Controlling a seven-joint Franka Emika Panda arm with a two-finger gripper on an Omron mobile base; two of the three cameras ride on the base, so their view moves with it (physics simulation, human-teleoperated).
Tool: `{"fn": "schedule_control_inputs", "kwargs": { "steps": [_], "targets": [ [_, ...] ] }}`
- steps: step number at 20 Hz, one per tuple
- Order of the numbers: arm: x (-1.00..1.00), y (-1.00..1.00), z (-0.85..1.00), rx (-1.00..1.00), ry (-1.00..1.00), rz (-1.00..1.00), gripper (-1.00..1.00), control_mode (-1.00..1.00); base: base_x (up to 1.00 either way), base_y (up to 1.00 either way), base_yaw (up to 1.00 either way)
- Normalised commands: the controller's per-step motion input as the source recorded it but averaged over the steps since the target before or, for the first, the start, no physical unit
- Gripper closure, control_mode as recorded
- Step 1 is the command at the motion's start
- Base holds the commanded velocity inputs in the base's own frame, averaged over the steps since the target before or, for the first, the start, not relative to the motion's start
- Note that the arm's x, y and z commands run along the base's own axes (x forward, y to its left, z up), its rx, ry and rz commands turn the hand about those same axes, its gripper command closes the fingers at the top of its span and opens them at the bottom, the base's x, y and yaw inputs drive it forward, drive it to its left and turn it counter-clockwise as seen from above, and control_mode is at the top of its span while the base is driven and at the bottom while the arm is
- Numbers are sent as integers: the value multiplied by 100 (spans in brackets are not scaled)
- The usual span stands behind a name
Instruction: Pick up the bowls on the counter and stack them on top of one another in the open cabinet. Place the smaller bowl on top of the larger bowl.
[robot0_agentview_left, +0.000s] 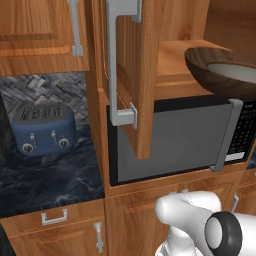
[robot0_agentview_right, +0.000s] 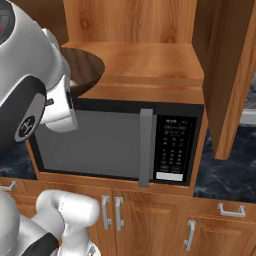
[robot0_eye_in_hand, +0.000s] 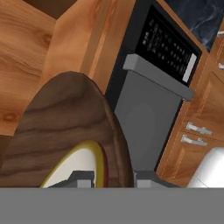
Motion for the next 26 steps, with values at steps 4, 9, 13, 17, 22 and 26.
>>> {"fn": "schedule_control_inputs", "kwargs": {
  "steps": [4,9,13,17,22,26],
  "targets": [
    [66,21,0,0,0,-8,100,-100,0,0,0],
    [57,8,0,0,-3,-7,100,-100,0,0,0],
    [57,3,0,0,-6,-8,100,-100,0,0,0],
    [65,0,0,0,-2,-5,100,-100,0,0,0],
    [68,0,0,0,0,-1,100,-100,0,0,0],
    [70,0,0,0,0,0,100,-100,0,0,0]
  ]
}}
